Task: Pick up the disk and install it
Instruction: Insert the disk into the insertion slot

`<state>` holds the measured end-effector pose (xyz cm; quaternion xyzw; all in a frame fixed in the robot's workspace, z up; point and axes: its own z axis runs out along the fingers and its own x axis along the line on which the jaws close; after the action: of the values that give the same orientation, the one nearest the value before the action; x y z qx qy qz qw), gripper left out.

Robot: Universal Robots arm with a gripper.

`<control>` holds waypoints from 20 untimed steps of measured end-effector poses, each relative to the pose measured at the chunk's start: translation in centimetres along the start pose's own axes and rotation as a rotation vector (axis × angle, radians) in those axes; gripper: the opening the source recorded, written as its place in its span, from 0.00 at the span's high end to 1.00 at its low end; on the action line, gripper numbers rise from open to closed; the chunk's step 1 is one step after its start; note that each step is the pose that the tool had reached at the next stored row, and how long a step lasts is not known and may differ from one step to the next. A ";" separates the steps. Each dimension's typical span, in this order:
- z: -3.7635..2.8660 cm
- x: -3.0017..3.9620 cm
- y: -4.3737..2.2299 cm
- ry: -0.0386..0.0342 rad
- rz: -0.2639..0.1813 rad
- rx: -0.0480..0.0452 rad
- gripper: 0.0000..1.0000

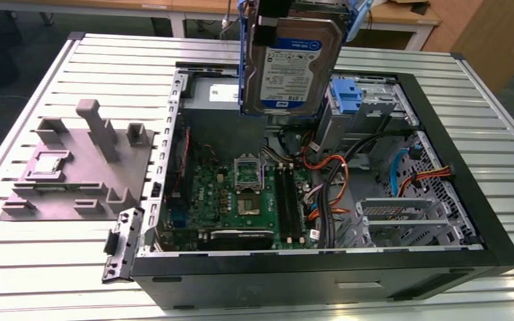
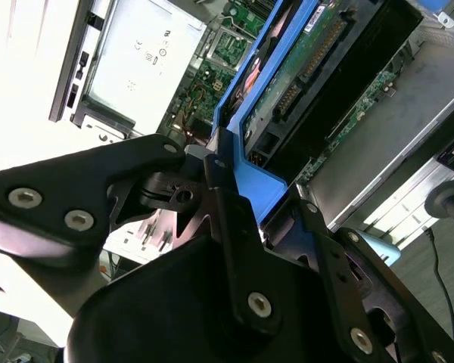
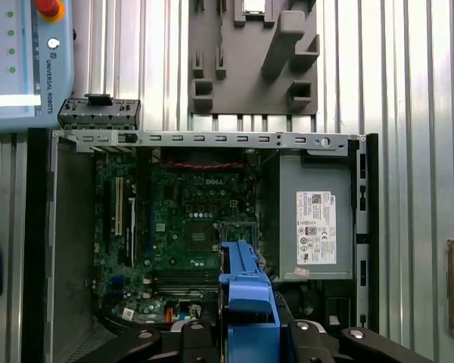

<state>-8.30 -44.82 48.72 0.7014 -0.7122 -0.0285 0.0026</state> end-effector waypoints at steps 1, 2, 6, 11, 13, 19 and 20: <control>0.00 0.00 -0.01 0.0000 0.000 0.0000 0.63; 0.00 0.00 -0.01 0.0000 0.000 0.0000 0.63; -0.01 0.23 -0.03 0.0000 0.000 0.0001 0.63; -0.03 0.86 -0.03 -0.0001 0.000 0.0000 0.63; -0.04 1.30 -0.03 -0.0002 0.000 0.0001 0.63; -0.08 2.48 -0.05 0.0005 0.000 0.0000 0.63; -0.09 2.60 -0.05 0.0009 0.000 0.0000 0.63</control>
<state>-8.29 -47.42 48.71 0.7014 -0.7122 -0.0282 0.0029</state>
